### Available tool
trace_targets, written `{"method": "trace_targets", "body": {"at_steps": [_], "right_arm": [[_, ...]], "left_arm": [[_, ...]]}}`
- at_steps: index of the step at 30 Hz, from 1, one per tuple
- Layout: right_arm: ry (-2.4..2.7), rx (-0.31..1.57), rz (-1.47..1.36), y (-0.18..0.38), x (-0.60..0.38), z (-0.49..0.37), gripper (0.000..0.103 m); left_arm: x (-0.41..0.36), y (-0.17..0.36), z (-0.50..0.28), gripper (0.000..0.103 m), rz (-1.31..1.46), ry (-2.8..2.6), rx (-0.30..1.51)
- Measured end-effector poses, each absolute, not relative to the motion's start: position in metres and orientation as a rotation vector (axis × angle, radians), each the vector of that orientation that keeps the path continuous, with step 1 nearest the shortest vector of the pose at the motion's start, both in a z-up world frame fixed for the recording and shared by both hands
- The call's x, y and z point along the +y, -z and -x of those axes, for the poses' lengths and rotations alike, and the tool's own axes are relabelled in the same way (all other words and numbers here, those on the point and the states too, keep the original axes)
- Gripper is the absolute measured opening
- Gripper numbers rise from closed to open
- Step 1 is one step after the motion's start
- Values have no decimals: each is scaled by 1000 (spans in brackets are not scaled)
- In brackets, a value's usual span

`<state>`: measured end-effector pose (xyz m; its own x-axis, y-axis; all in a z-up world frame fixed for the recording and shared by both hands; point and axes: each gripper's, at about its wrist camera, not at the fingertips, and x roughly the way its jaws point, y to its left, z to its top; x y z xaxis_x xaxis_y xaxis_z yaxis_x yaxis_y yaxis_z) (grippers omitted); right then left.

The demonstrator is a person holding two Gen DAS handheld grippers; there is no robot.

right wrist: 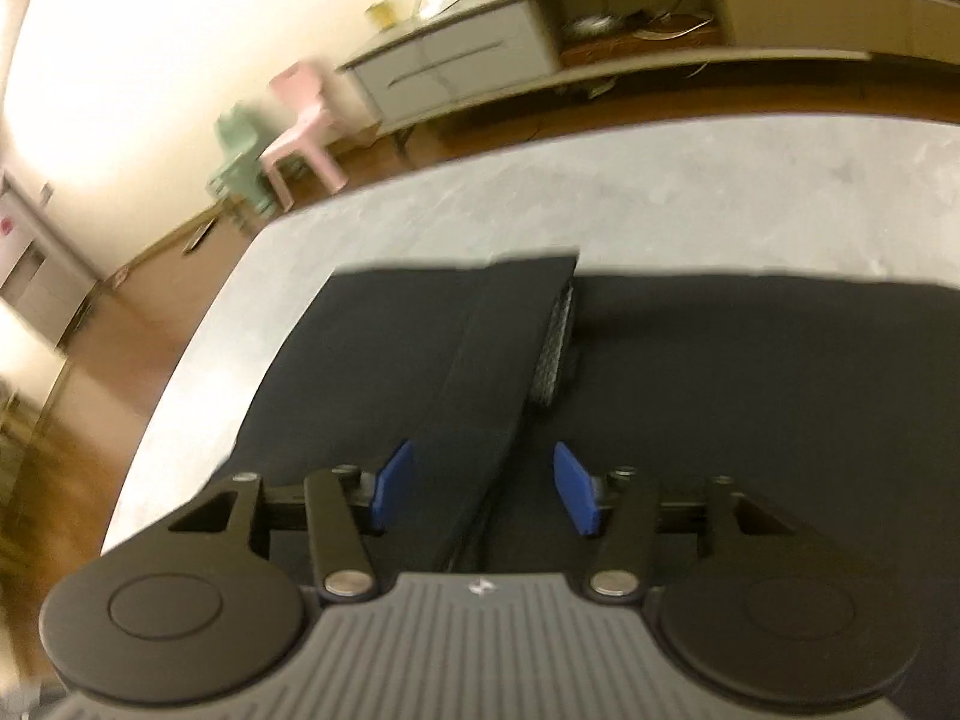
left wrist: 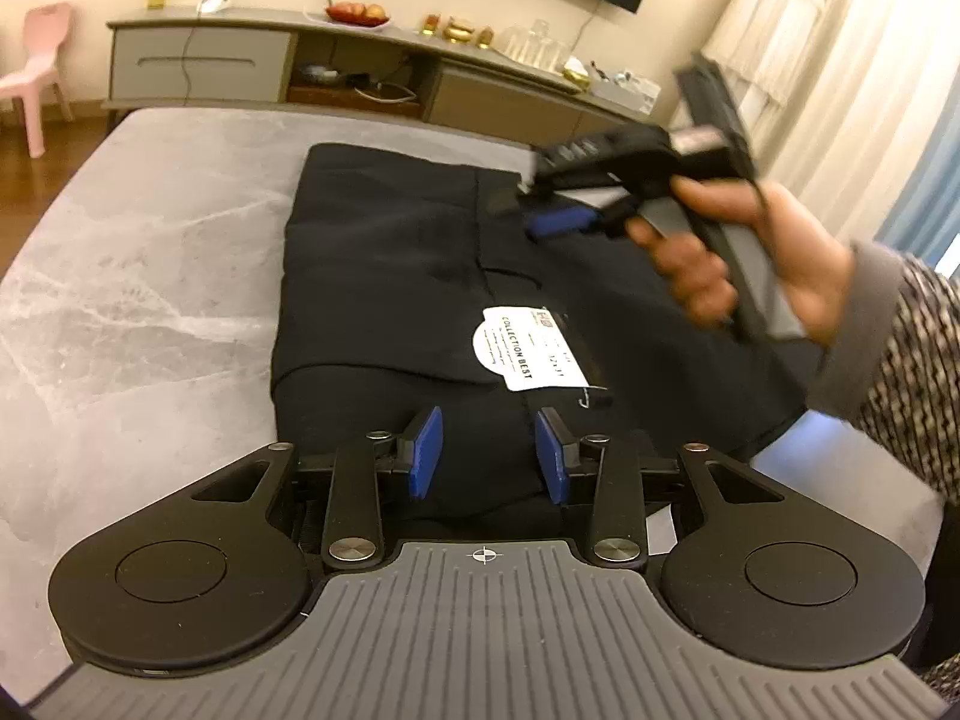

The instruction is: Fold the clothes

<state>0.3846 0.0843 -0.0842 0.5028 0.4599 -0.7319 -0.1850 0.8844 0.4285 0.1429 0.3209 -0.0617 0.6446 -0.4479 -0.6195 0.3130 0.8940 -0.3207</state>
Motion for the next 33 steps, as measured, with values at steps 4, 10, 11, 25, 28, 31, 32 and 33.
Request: {"method": "trace_targets", "body": {"at_steps": [4,10,11,25,28,31,32,33], "right_arm": [[-404,965,-321,88,95,-406,27],[-490,846,-98,70,128,-413,6],[-489,830,-69,68,134,-415,6],[-470,808,-123,45,93,-317,48],[-640,819,-119,49,99,-253,49],[-696,834,-40,61,114,-223,48],[-678,858,-9,67,117,-220,47],[-659,881,21,74,120,-218,46]], "left_arm": [[316,66,-142,31,188,449,761],[314,59,-135,31,212,505,729],[313,58,-134,31,214,511,729],[396,49,-136,31,483,195,693],[381,55,-139,31,405,188,752],[357,59,-138,31,298,206,788],[349,59,-138,32,264,208,799],[342,62,-139,35,222,199,811]]}}
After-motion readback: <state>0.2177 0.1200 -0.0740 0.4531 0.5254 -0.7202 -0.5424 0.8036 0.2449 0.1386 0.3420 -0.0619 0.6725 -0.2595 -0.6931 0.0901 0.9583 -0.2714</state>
